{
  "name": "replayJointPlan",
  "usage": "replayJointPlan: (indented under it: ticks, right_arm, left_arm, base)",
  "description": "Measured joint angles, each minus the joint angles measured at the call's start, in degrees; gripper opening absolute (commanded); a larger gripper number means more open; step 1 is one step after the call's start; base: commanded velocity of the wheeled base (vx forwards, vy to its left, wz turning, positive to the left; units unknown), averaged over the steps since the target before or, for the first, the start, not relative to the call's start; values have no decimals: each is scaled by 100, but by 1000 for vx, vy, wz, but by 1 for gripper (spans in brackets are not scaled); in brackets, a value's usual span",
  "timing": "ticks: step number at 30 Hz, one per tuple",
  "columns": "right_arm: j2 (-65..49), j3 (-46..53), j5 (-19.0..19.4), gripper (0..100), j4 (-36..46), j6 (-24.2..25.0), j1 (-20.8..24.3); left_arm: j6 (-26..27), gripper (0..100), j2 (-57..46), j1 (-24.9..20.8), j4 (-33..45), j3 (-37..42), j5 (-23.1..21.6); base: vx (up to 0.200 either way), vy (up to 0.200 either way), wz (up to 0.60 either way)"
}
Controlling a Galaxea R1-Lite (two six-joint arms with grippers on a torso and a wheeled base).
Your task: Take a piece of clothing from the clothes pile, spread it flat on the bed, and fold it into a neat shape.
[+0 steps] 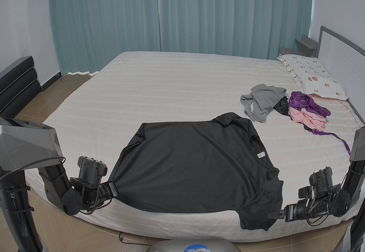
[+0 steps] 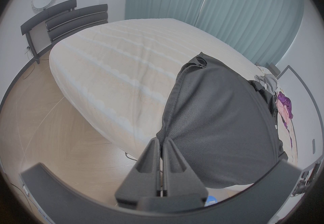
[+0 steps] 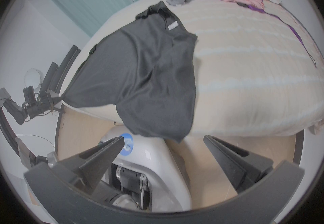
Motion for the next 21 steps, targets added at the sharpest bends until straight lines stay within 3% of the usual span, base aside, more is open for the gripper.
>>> replayJointPlan:
  ticks: [10, 11, 15, 21]
  right_arm:
    - [970, -122, -317, 100, -2033, 299, 27]
    - [1130, -129, -378, 0, -2266, 318, 33]
    - [1675, -124, -558, 0, -2879, 373, 41]
    - [2015, 52, -675, 0, -2965, 389, 16]
  left_arm:
    - [7, 0, 5, -63, 9, 35, 2]
    - [9, 0, 6, -66, 13, 35, 2]
    - [9, 0, 16, -74, 22, 39, 2]
    - [9, 0, 35, -82, 51, 39, 2]
  base:
    - [0, 0, 0]
    - [0, 0, 0]
    - [0, 0, 0]
    - [0, 0, 0]
